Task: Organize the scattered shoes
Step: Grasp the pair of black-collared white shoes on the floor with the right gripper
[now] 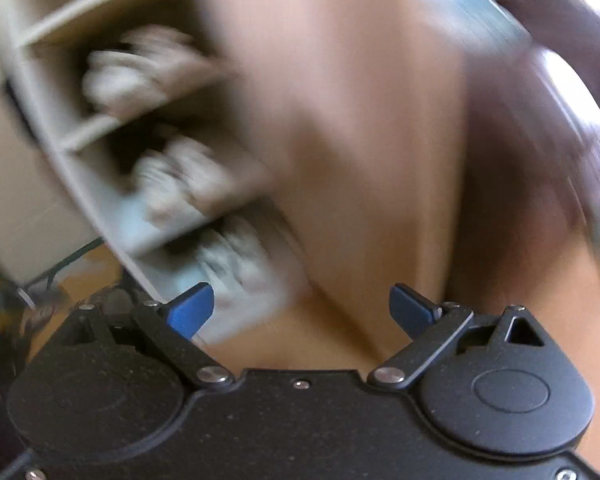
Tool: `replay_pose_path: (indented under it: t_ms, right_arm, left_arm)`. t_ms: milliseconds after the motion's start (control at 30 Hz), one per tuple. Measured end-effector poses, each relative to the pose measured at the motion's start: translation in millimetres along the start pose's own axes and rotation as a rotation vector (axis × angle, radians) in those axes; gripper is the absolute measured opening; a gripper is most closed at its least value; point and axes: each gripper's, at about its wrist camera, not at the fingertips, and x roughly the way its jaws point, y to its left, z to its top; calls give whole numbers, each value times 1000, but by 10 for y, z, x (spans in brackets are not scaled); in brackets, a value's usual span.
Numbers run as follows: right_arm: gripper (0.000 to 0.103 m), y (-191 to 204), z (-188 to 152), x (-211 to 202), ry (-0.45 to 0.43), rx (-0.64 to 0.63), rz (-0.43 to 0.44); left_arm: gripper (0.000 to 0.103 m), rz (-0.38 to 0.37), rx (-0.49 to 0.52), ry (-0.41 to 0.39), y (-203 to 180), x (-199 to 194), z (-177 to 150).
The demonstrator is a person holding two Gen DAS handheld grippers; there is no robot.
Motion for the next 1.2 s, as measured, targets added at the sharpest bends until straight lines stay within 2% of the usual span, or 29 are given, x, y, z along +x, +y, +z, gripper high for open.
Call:
replay_pose_path:
  t_ms: [67,100,133,267,467,533,733,867,900,1067,1100,1133,1200]
  right_arm:
    - [93,-287,-488,132,53,141,-66]
    - [87,-374,-713,215,81,206,-89]
    - [84,-402,-893,305,110,262,-99]
    - [84,-393,-1467,725,226,452,-122]
    - [84,-305,-1615,1277,290,544,-199]
    - [84,-337,-1658,1507,321,568,-254]
    - [82,-399,-1755,1755,323,672,-368]
    - [79,-370,-1792,1890,335,728,-401]
    - [73,-349,-1801,1936,354,730,-404]
    - [71,-238,-1808,2051,345,694,-441]
    - [63,-242,-1809,2041,337,688,-421]
    - [41,-246,-1810,2032,330,681,-401]
    - [28,-254,-1813,2013,315,668,-361]
  left_arm:
    - [97,-3,17,2,-98,23,-14]
    - [97,-1,25,4,-137,43,-22]
    - [97,3,29,8,-160,67,-30]
    - [97,23,48,23,-204,168,-55]
    - [97,38,92,28,-193,212,-59]
    - [97,40,88,27,-157,220,-44]
    - [97,28,87,42,-101,255,-41]
    - [97,17,80,50,-52,258,-40]
    - [97,17,78,50,-40,255,-37]
    - [97,19,71,48,21,234,-23]
    - [97,18,70,47,29,229,-19]
    - [97,17,71,44,32,220,-14]
    - [97,11,72,36,32,192,-9]
